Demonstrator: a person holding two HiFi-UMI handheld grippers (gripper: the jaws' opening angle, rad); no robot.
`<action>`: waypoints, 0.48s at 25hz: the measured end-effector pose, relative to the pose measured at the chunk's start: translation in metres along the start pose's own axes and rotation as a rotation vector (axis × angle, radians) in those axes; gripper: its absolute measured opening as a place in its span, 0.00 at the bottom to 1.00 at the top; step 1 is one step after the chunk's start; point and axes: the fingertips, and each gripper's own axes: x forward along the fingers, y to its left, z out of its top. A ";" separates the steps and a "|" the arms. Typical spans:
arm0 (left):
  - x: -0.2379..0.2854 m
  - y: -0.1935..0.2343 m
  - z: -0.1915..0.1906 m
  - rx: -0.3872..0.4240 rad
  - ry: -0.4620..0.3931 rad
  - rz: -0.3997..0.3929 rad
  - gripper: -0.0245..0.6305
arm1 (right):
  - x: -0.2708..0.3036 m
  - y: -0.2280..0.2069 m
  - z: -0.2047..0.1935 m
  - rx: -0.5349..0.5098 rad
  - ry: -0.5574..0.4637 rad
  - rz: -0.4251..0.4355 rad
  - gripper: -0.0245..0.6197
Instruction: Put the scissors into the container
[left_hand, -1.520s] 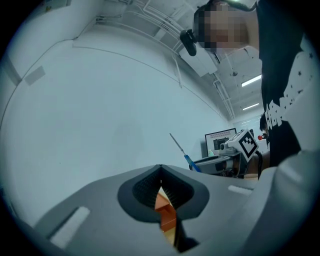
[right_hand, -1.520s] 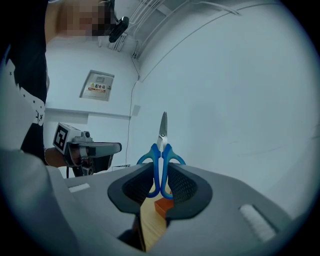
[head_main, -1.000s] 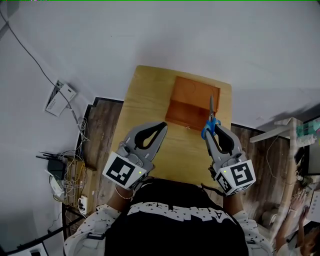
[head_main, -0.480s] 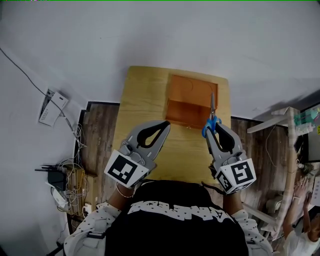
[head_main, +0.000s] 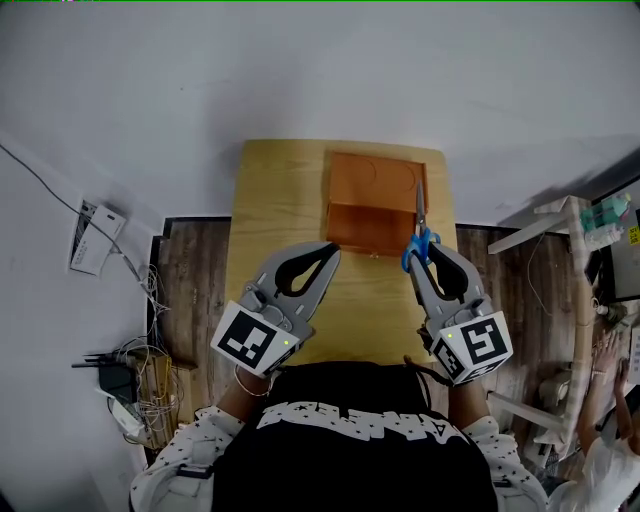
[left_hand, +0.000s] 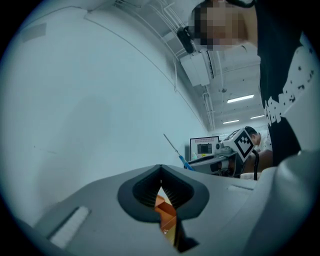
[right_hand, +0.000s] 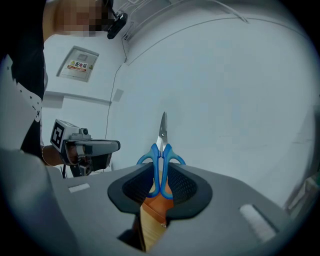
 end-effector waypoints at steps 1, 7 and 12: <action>0.000 0.001 -0.001 -0.002 0.005 -0.002 0.04 | 0.001 0.000 0.000 -0.006 0.004 -0.004 0.20; 0.002 0.015 -0.006 0.001 -0.045 -0.002 0.04 | 0.007 -0.001 -0.007 -0.038 0.029 -0.030 0.20; 0.005 0.011 -0.010 -0.023 0.022 -0.022 0.04 | 0.013 -0.008 -0.015 -0.050 0.073 -0.043 0.20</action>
